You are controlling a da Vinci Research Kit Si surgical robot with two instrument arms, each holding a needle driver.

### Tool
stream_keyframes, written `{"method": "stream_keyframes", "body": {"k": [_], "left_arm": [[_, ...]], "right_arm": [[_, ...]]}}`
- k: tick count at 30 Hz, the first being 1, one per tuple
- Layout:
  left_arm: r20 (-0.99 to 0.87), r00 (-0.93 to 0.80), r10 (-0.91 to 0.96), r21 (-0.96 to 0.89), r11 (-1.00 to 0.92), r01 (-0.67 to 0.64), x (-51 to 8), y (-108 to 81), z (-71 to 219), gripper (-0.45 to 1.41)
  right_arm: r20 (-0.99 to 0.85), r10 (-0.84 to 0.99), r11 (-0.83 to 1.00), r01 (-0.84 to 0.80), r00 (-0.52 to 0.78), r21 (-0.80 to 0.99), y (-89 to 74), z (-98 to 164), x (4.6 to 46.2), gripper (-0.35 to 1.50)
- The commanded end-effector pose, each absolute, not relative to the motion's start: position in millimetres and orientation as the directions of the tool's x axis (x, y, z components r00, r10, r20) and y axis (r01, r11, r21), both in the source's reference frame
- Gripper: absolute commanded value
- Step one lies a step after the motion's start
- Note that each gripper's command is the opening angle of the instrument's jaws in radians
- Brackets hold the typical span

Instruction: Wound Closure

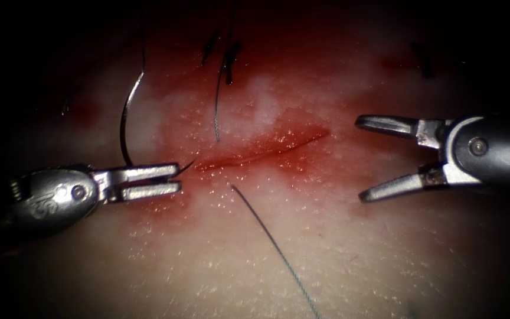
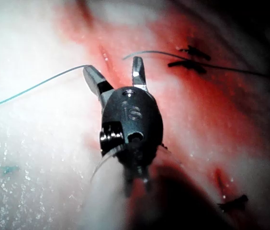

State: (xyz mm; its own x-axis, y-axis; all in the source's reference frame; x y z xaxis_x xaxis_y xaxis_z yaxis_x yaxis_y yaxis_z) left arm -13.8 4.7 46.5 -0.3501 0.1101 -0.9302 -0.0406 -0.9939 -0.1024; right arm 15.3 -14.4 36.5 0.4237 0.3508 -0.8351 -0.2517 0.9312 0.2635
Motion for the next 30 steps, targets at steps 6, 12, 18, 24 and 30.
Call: {"method": "stream_keyframes", "body": {"k": [6,12,18,24,30], "left_arm": [[-0.931,-0.348,0.108,-0.102,-0.994,-0.037,-14.0,4.8,47.3,-0.45],[-0.931,-0.348,0.108,-0.102,-0.994,-0.037,-13.9,4.7,47.2,-0.45],[-0.931,-0.349,0.109,-0.101,-0.994,-0.039,-13.8,4.7,47.1,-0.45],[-0.93,-0.35,0.109,-0.101,-0.994,-0.041,-13.8,4.7,47.1,-0.45],[-0.93,-0.35,0.116,-0.107,-0.993,-0.044,-13.7,4.7,46.9,-0.45]], "right_arm": [[-0.847,0.288,0.957,-0.159,0.447,0.241,-16.8,42.8,18.2,0.93],[-0.861,0.203,0.978,-0.046,0.467,0.205,-19.9,47.5,22.3,1.01],[-0.86,0.172,0.979,0.012,0.481,0.202,-19.9,48.6,25.1,0.71],[-0.848,0.158,0.981,0.02,0.506,0.194,-20.1,49.7,26.9,0.59],[-0.842,0.155,0.981,0.018,0.518,0.192,-20.0,50.3,27.0,0.49]]}}
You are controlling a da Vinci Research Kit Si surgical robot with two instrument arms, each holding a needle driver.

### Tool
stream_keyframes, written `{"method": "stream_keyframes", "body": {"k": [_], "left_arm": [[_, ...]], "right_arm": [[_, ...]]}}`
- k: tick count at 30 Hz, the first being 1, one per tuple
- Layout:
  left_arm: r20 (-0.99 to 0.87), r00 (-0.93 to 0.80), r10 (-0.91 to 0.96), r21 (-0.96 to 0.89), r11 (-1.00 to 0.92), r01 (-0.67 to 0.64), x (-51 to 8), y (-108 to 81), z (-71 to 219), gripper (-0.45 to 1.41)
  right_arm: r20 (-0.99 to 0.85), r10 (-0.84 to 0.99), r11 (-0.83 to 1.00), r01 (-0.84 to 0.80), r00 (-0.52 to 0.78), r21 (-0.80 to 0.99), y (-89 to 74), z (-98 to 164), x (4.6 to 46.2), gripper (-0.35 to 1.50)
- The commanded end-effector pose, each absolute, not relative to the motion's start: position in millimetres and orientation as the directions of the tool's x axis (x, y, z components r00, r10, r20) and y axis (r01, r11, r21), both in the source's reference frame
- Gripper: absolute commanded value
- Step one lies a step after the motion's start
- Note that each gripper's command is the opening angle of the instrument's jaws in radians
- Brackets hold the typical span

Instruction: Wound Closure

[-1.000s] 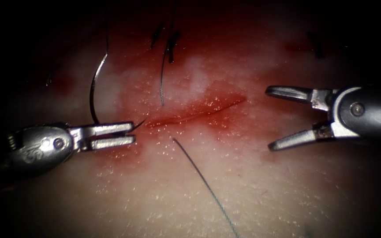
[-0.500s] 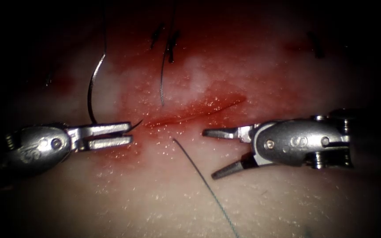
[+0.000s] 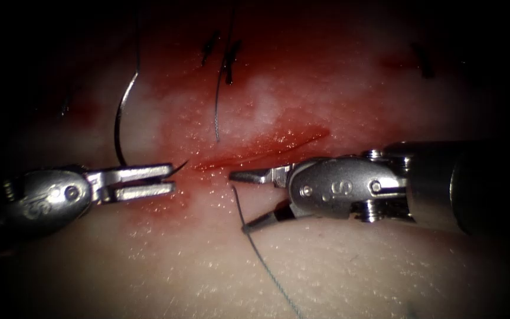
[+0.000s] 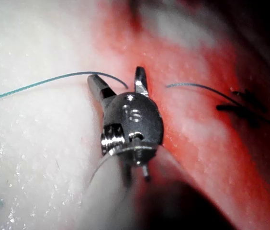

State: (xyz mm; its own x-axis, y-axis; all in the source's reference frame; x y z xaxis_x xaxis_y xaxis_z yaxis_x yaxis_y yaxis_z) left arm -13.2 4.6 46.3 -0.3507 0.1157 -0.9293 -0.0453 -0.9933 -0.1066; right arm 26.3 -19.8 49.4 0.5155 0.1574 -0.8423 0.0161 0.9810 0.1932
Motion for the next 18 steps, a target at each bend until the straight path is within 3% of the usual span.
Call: {"method": "stream_keyframes", "body": {"k": [1,5,6,7,8,18], "left_arm": [[-0.93,-0.35,0.116,-0.107,-0.993,-0.044,-13.7,4.7,46.9,-0.45],[-0.929,-0.351,0.116,-0.106,-0.993,-0.047,-13.7,4.7,46.9,-0.45],[-0.929,-0.351,0.116,-0.106,-0.993,-0.047,-13.7,4.7,46.9,-0.45],[-0.929,-0.351,0.116,-0.107,-0.993,-0.047,-13.7,4.7,46.9,-0.45],[-0.929,-0.351,0.116,-0.107,-0.993,-0.047,-13.7,4.7,46.9,-0.45],[-0.928,-0.352,0.119,-0.108,-0.993,-0.049,-13.7,4.8,46.7,-0.45]], "right_arm": [[-0.84,0.152,0.982,0.019,0.521,0.19,-20.1,50.5,27.1,0.49],[-0.835,0.154,0.982,0.013,0.528,0.189,-20.0,50.7,27.8,0.32],[-0.834,0.155,0.982,0.012,0.529,0.189,-20.0,50.8,28.1,0.21],[-0.834,0.154,0.982,0.012,0.529,0.189,-20.1,50.8,28.1,0.01],[-0.833,0.153,0.983,0.008,0.532,0.186,-20.2,50.7,27.9,-0.35],[-0.809,0.138,0.988,-0.024,0.572,0.151,-20.4,50.1,26.7,-0.35]]}}
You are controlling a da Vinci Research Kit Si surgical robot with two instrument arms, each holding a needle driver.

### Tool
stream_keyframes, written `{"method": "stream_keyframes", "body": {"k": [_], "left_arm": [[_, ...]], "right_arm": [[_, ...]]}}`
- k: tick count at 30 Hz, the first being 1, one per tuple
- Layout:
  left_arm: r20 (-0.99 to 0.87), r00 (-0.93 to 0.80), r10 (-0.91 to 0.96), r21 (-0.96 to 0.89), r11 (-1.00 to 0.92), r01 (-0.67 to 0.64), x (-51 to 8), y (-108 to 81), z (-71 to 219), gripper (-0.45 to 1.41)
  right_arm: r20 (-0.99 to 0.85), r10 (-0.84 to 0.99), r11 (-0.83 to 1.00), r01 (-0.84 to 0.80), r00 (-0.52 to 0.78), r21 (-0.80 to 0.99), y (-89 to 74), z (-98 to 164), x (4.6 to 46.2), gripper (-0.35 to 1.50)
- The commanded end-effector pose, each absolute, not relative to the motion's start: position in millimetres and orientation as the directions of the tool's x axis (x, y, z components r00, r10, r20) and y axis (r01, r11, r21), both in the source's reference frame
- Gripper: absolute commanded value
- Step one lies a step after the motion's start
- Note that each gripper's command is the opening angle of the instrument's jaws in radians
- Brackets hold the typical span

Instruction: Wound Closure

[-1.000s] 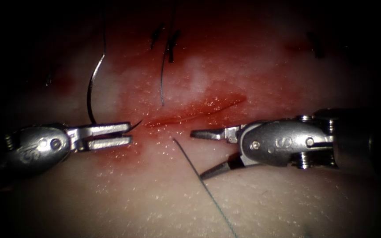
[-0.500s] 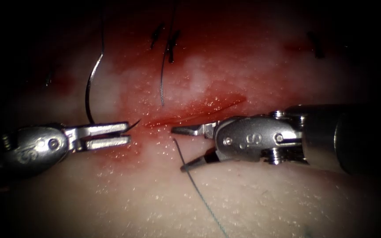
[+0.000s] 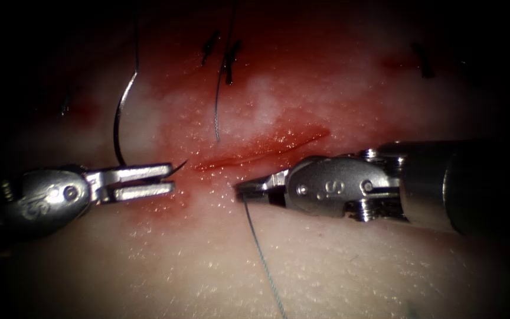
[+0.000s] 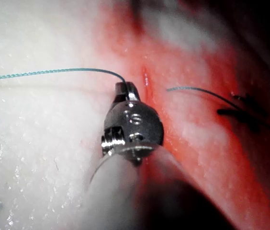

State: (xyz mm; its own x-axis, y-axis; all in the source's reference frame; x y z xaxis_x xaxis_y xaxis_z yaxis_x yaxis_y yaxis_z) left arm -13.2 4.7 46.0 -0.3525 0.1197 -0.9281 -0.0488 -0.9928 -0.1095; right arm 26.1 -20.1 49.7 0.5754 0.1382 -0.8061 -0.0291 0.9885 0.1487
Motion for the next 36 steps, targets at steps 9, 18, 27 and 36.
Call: {"method": "stream_keyframes", "body": {"k": [9,18,27,36], "left_arm": [[-0.928,-0.352,0.119,-0.108,-0.993,-0.049,-13.7,4.8,46.7,-0.45],[-0.928,-0.352,0.118,-0.107,-0.993,-0.049,-13.7,4.8,46.8,-0.45],[-0.928,-0.353,0.117,-0.106,-0.993,-0.052,-13.9,4.8,46.9,-0.45],[-0.928,-0.353,0.117,-0.105,-0.993,-0.052,-13.9,4.8,47.0,-0.45]], "right_arm": [[-0.834,0.109,0.979,0.085,0.541,0.184,-22.0,45.8,26.1,-0.35],[-0.867,0.057,0.94,0.265,0.495,0.213,-27.1,40.1,24.6,-0.35],[-0.876,0.072,0.91,0.329,0.478,0.254,-30.4,36.1,22.7,-0.35],[-0.878,0.126,0.92,0.277,0.461,0.277,-27.3,35.6,24.8,0.91]]}}
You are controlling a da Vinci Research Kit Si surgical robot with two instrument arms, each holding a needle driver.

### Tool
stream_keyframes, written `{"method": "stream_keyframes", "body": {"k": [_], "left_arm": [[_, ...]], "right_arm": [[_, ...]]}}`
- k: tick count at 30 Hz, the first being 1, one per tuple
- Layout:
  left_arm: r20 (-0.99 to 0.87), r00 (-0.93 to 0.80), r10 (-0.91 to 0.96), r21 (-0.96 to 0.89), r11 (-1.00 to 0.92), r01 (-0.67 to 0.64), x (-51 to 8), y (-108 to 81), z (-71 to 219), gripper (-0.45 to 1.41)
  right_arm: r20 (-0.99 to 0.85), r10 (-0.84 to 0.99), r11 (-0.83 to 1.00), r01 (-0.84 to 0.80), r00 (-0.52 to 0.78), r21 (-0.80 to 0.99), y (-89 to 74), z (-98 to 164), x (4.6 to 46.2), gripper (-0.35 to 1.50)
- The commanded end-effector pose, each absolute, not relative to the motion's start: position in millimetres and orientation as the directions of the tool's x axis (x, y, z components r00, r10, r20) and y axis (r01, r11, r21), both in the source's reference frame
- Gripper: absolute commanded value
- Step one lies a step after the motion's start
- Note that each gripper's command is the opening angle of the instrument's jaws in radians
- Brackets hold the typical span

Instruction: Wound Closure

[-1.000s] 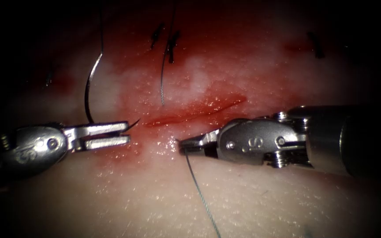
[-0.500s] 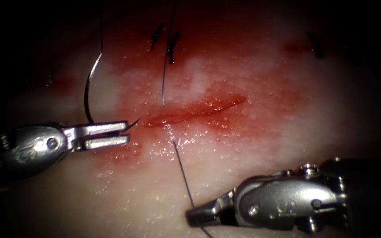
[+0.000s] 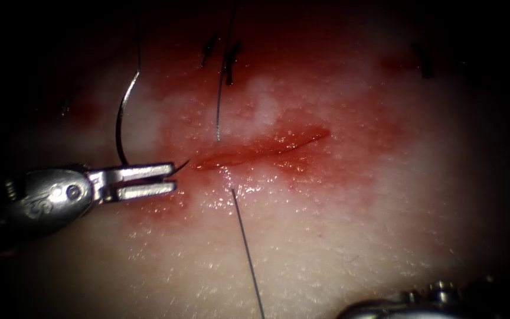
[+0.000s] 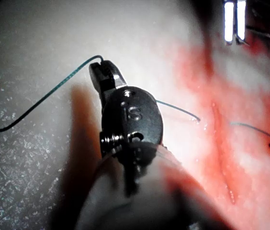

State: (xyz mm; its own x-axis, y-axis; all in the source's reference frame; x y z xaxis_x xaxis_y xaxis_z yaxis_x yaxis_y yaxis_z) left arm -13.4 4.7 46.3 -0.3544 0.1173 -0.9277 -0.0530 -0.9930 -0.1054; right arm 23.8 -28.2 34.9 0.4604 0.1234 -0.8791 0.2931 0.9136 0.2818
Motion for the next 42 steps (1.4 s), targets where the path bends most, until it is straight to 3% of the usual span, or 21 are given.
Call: {"method": "stream_keyframes", "body": {"k": [1,4,15,23,28,29,30,31,42], "left_arm": [[-0.928,-0.353,0.117,-0.105,-0.993,-0.052,-13.9,4.8,47.0,-0.45],[-0.928,-0.353,0.116,-0.105,-0.993,-0.052,-13.9,4.8,47.0,-0.45],[-0.916,-0.391,0.09,-0.089,-0.996,-0.021,-14.0,5.3,46.9,-0.45],[-0.917,-0.389,0.091,-0.092,-0.996,-0.016,-13.5,5.5,46.8,-0.45],[-0.917,-0.389,0.087,-0.089,-0.996,-0.013,-13.5,5.6,46.6,-0.45],[-0.917,-0.389,0.087,-0.089,-0.996,-0.013,-13.5,5.6,46.6,-0.45],[-0.917,-0.389,0.086,-0.088,-0.996,-0.014,-13.5,5.6,46.7,-0.45],[-0.917,-0.389,0.086,-0.087,-0.996,-0.014,-13.5,5.6,46.7,-0.45],[-0.917,-0.39,0.086,-0.087,-0.996,-0.015,-13.6,5.5,46.7,-0.45]], "right_arm": [[-0.876,0.132,0.929,0.25,0.465,0.273,-25.9,36.0,24.8,0.98],[-0.87,0.142,0.943,0.202,0.473,0.264,-23.5,37.4,24.7,1.2],[-0.867,0.144,0.971,0.101,0.477,0.216,-17.3,45.2,24.7,1.38],[-0.845,0.119,0.973,0.107,0.521,0.203,-19.6,49.6,26.0,1.33],[-0.829,0.174,0.968,0.064,0.531,0.244,-19.6,50.2,27.6,1.18],[-0.827,0.181,0.967,0.058,0.532,0.249,-19.5,50.2,27.8,1.11],[-0.826,0.187,0.966,0.054,0.532,0.254,-19.5,50.3,27.9,0.88],[-0.823,0.198,0.964,0.048,0.533,0.263,-19.5,50.4,27.9,0.8],[-0.782,0.304,0.937,-0.024,0.544,0.347,-18.6,51.4,28.1,0.51]]}}
